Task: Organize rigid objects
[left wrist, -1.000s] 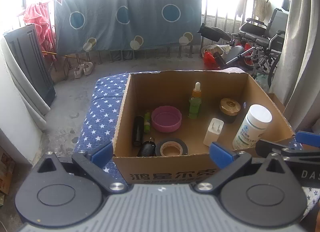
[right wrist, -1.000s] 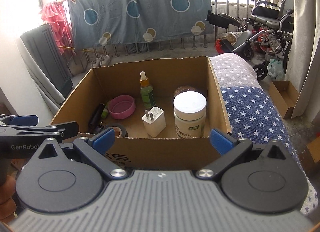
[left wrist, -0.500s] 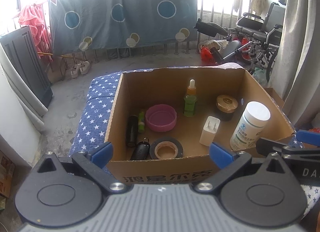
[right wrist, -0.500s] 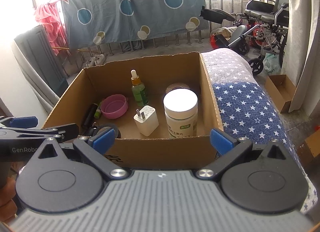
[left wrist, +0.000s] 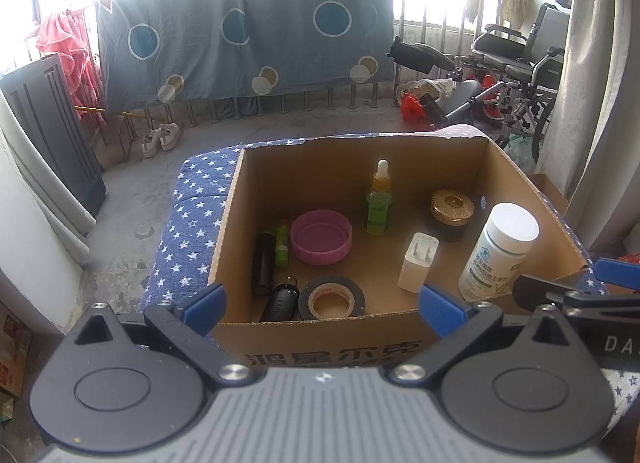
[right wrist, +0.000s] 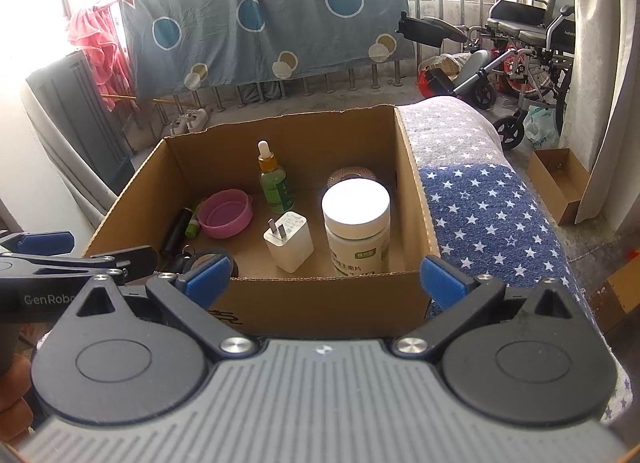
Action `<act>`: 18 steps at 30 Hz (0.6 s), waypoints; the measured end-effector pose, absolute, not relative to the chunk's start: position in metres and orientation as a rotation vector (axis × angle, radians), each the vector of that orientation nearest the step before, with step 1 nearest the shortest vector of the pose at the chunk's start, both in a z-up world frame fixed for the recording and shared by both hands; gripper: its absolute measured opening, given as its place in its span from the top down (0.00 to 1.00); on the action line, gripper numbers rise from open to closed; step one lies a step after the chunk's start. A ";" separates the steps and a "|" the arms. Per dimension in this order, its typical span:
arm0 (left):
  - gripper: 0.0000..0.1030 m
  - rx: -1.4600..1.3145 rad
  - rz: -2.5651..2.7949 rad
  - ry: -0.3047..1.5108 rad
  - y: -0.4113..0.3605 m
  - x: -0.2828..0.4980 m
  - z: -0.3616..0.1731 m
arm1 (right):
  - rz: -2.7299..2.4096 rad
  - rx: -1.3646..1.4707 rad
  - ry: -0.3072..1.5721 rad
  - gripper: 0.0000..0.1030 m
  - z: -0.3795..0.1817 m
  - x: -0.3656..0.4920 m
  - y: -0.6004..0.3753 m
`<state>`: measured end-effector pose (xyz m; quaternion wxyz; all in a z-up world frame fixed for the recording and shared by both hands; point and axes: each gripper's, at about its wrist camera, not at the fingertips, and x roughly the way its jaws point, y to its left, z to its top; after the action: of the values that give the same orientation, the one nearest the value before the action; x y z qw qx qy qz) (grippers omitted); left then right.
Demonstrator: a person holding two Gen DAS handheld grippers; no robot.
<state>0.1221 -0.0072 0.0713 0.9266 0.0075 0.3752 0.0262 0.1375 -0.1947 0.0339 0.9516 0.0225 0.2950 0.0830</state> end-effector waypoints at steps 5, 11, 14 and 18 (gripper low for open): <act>0.01 0.014 0.053 0.773 -0.007 0.122 0.071 | 0.168 0.045 0.600 0.01 0.034 0.137 -0.194; 0.02 0.011 0.054 0.776 -0.007 0.121 0.071 | 0.170 0.041 0.600 0.01 0.034 0.138 -0.195; 0.02 0.009 0.056 0.774 -0.006 0.119 0.070 | 0.175 0.039 0.603 0.01 0.033 0.137 -0.194; 0.02 0.010 0.057 0.775 -0.006 0.119 0.070 | 0.178 0.034 0.604 0.01 0.033 0.138 -0.192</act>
<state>0.1188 -0.0058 0.0697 0.9255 0.0049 0.3777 0.0277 0.1378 -0.1923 0.0333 0.9507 0.0167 0.2971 0.0875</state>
